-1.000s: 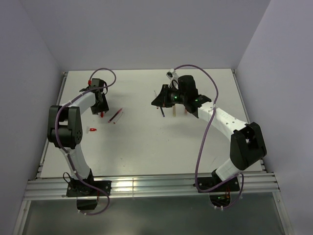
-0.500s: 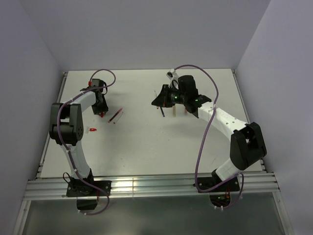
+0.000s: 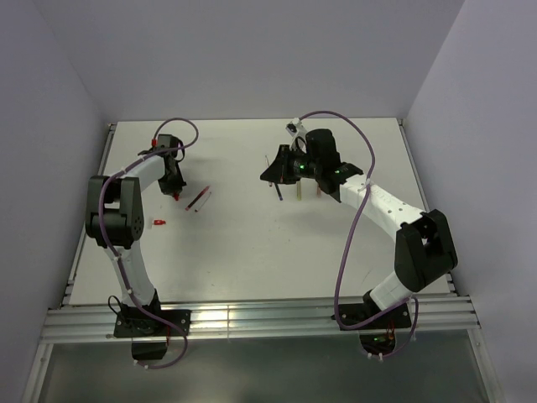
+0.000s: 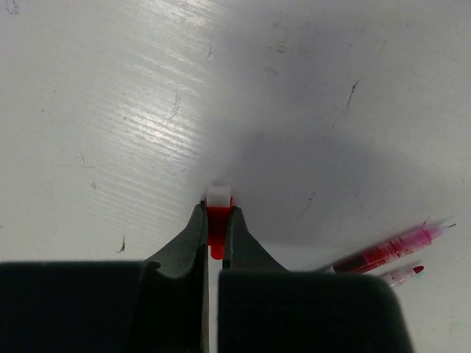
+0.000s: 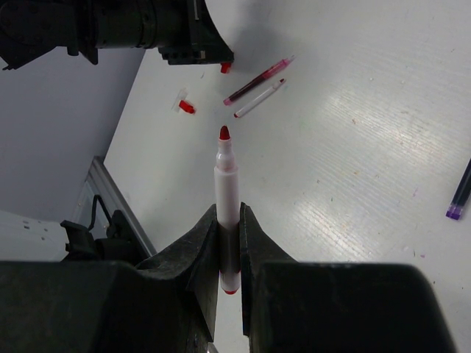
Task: Insert the pens into the pen caps
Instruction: Insert the pen cap onto the pen.
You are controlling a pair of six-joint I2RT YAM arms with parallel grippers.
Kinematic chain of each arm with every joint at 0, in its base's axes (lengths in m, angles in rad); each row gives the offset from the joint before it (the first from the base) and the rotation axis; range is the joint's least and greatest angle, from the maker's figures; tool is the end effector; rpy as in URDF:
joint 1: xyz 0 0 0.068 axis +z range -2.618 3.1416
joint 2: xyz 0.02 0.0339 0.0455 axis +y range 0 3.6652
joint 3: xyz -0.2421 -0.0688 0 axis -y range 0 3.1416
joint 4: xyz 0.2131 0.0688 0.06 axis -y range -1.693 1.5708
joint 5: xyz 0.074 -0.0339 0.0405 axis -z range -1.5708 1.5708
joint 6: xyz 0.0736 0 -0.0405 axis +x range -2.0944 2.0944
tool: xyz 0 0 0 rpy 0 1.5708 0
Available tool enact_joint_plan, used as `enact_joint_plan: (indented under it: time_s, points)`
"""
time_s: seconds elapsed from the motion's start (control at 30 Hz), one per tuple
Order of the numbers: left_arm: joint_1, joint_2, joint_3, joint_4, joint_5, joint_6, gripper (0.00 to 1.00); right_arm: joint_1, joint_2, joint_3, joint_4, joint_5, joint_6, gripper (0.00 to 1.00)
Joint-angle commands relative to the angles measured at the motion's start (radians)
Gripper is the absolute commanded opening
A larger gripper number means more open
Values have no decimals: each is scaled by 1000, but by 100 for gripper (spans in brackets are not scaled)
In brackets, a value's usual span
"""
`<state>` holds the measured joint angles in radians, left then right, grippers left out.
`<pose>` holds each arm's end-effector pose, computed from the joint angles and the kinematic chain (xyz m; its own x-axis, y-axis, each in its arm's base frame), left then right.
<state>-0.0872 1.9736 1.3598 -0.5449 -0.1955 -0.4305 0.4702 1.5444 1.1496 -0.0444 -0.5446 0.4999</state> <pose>0.3820 -0.0190 0.1286 -0.8328 -0.3381 -0.4383 -0.3737 0.9275 -0.0054 0.3013 0.1959 0.2707 -0.7188 0.0946 -0.6887 -0.5253 0.5751 0.6272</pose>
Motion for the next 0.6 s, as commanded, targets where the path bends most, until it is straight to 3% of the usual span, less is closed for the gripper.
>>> enact_joint_plan:
  time_s: [0.0, 0.33, 0.57]
  points:
    - [4, -10, 27, -42, 10, -27, 0, -8, -17, 2, 41, -21, -15, 0]
    - [4, -306, -11, -7, 100, -92, 0, 5, -23, -5, 92, -66, -26, 0]
    - [4, -701, -191, 291, 407, -229, 0, 74, -44, -10, 192, -150, 23, 0]
